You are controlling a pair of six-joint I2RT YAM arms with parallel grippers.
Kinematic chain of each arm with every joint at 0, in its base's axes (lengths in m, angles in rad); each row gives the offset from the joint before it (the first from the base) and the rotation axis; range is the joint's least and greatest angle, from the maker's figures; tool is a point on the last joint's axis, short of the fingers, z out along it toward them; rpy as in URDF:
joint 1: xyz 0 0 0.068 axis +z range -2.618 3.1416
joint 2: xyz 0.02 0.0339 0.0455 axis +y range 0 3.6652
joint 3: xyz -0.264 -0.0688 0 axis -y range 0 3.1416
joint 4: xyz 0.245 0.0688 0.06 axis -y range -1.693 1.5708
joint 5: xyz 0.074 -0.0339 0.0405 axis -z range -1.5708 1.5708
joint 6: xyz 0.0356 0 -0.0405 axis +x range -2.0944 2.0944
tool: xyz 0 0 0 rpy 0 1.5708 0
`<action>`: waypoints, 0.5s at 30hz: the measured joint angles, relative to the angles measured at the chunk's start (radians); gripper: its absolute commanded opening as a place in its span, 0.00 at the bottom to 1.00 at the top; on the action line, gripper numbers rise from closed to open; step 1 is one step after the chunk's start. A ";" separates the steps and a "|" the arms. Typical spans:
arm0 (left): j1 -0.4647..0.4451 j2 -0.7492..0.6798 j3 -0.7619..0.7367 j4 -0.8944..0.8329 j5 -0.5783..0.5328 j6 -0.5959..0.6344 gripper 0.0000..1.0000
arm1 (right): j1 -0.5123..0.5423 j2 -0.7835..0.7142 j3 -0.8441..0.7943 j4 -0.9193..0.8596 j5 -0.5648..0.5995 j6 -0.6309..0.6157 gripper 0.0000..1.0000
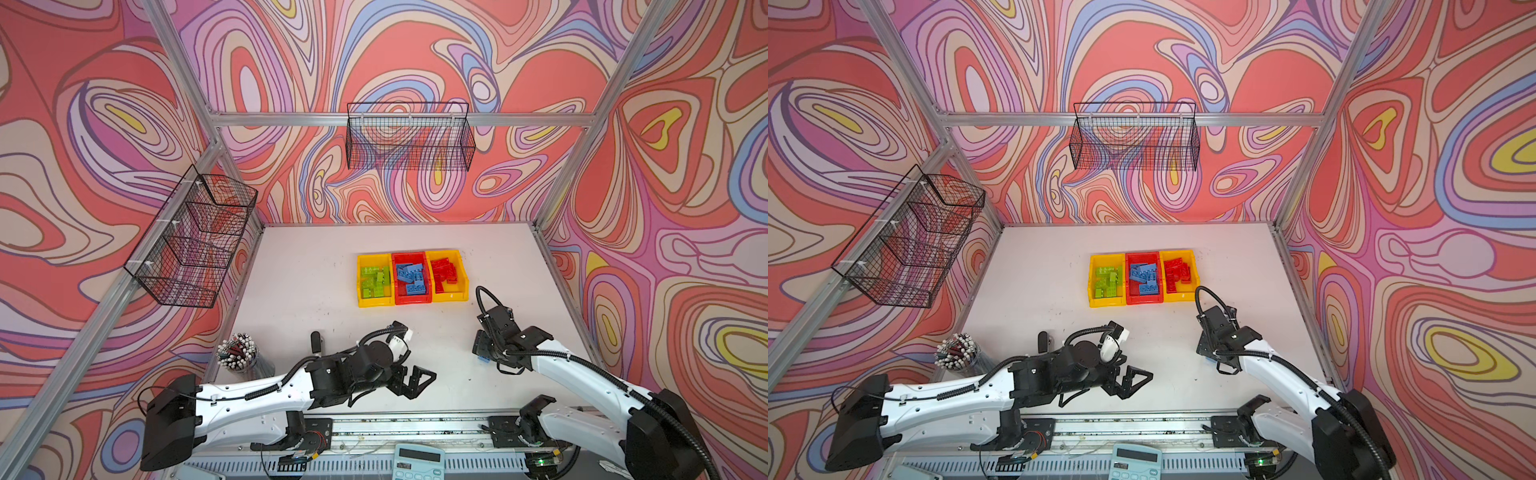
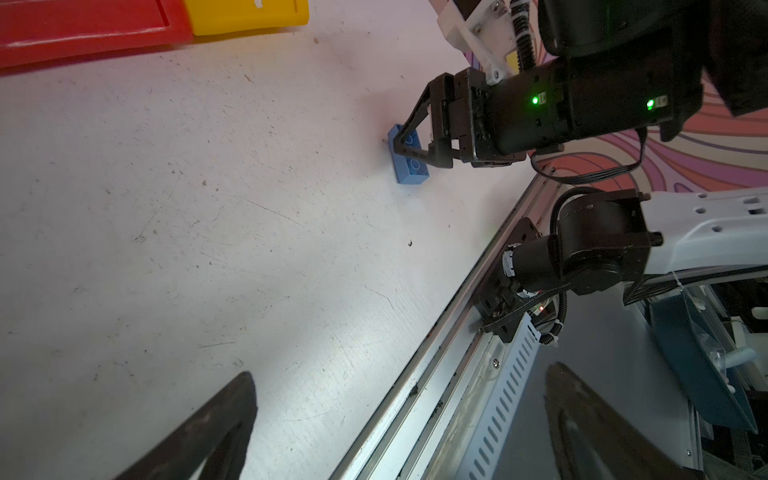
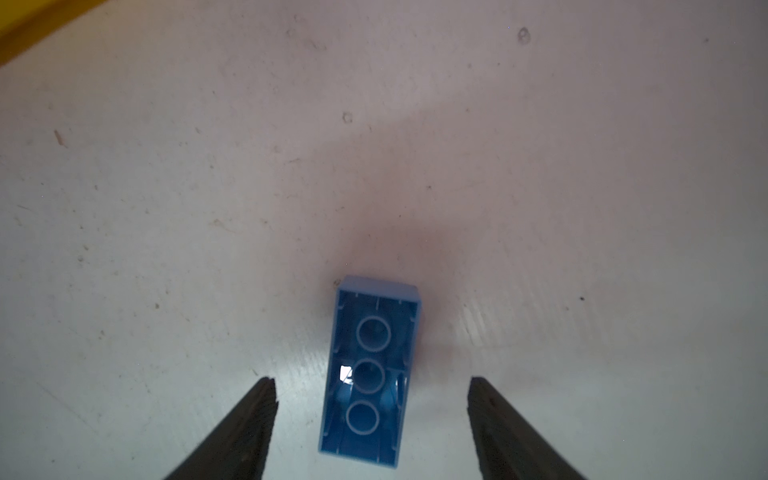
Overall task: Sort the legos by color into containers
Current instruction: 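Close the right gripper on the last light-blue brick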
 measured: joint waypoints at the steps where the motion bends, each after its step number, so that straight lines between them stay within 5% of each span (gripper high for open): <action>1: 0.000 -0.007 -0.006 0.000 -0.001 0.000 1.00 | 0.000 0.002 0.000 0.005 0.002 0.003 0.67; 15: 0.000 -0.103 -0.089 -0.014 -0.047 0.000 1.00 | 0.000 0.130 0.011 0.056 0.006 -0.013 0.31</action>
